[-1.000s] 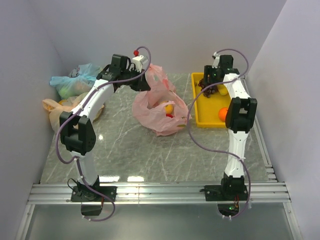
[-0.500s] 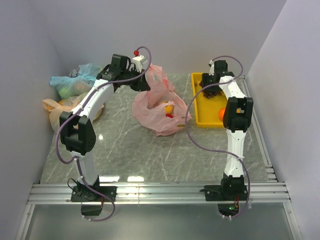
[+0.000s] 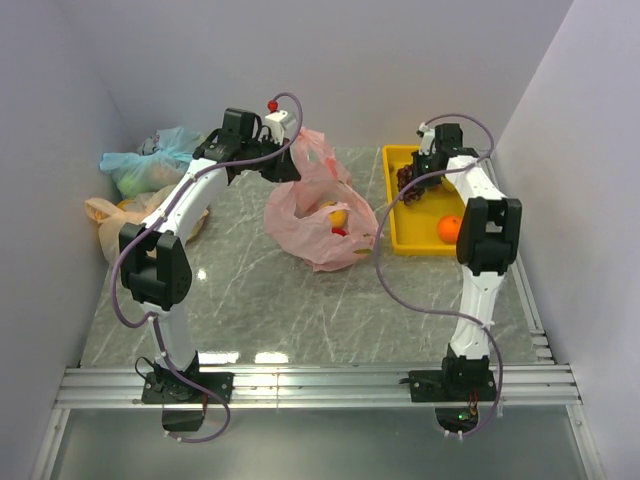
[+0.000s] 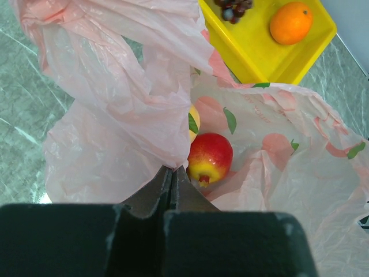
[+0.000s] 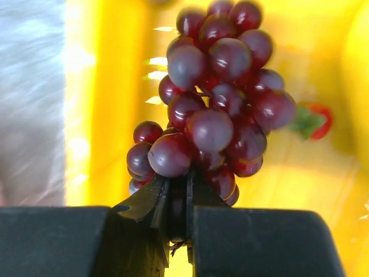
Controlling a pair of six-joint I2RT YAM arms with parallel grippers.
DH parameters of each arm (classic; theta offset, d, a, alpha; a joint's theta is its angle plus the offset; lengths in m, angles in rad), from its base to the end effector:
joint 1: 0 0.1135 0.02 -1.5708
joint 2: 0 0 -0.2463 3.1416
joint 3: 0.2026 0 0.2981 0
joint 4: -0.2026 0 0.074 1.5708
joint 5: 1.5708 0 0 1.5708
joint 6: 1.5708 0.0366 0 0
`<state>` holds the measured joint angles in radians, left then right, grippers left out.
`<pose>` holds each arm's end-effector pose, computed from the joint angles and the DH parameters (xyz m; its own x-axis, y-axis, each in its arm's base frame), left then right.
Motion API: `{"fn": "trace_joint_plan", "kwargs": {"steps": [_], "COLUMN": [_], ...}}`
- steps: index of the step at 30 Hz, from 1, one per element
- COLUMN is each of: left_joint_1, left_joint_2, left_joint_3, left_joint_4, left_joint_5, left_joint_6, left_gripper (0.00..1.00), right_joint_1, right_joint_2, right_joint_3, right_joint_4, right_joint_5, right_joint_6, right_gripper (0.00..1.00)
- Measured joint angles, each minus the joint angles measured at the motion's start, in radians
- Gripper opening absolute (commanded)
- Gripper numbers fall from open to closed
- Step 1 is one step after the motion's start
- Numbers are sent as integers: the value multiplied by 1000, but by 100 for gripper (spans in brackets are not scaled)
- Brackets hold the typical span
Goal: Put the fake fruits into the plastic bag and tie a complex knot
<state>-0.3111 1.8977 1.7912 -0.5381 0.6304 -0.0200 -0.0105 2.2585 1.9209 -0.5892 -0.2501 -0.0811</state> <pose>0.4490 -0.1670 0.3131 -0.5858 0.1714 -0.7921 0.6843 0.6283 -0.3701 0.5375 0.0034 0.1762 -0.7858 -0.0702 -0.6145 -0.2027 0.9679 0.1486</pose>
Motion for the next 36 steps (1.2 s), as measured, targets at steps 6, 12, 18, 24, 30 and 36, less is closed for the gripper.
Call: {"fn": "trace_joint_plan", "kwargs": {"steps": [6, 12, 18, 24, 30, 36], "left_joint_1": [0, 0, 0, 0, 0, 0], "left_joint_2": [0, 0, 0, 0, 0, 0], "left_joint_3": [-3, -4, -5, -13, -29, -47], "left_joint_4": [3, 12, 21, 26, 37, 48], "left_joint_5": [0, 0, 1, 1, 1, 1], "left_joint_6": [-1, -4, -19, -26, -28, -44], "left_gripper": [0, 0, 0, 0, 0, 0], "right_joint_1": [0, 5, 61, 162, 234, 242], "right_joint_2": [-254, -454, -563, -583, -593, -589], "right_joint_3": [-140, -168, -213, -239, -246, -231], "right_joint_4": [63, 164, 256, 200, 16, -126], "right_joint_5": [-182, -402, -589, -751, -842, -860], "right_joint_6": [-31, -55, -78, -262, -507, -637], "right_gripper": [0, 0, 0, 0, 0, 0]}}
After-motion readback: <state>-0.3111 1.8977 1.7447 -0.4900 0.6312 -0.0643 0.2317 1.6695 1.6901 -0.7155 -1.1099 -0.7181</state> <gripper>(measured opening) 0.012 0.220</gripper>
